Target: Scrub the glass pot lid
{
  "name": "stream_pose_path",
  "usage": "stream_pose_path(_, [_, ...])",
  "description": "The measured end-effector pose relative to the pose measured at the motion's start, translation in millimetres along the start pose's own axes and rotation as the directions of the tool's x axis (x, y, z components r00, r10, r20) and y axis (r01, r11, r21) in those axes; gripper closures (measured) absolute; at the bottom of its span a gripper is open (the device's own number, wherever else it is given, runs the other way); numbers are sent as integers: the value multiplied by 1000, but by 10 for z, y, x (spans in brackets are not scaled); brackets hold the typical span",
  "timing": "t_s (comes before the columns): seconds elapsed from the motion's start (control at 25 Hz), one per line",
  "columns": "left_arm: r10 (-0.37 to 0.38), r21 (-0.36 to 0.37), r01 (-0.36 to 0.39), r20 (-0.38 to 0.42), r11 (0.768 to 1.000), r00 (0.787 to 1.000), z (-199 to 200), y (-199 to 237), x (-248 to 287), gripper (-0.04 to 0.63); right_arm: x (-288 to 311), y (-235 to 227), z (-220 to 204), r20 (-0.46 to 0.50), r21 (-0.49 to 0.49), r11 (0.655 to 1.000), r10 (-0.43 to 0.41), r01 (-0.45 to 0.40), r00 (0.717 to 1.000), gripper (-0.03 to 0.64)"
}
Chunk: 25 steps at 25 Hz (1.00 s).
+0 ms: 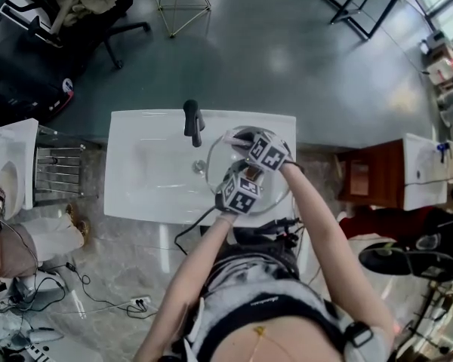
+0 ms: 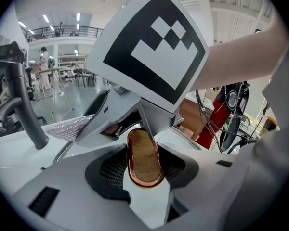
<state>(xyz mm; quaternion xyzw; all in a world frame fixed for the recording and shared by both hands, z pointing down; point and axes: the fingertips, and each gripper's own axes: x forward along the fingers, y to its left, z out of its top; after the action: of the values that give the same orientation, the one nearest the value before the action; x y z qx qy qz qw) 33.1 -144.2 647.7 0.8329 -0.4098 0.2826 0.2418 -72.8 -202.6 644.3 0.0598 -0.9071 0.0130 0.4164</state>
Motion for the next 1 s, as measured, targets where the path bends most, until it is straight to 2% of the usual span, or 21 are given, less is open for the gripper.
stream_pose_path(0.16, [1, 2, -1, 0, 1000, 1000, -17, 0, 32, 413, -16, -63, -70, 0, 1, 1000, -27, 27, 1000, 522])
stream_pose_path(0.36, [2, 3, -2, 1, 1000, 1000, -40, 18, -4, 413, -149, -196, -212, 8, 82, 993, -87, 86, 996, 522])
stream_pose_path(1.0, [-2, 6, 2, 4, 1000, 1000, -20, 29, 4, 414, -647, -323, -756, 45, 286, 934, -236, 214, 971, 520])
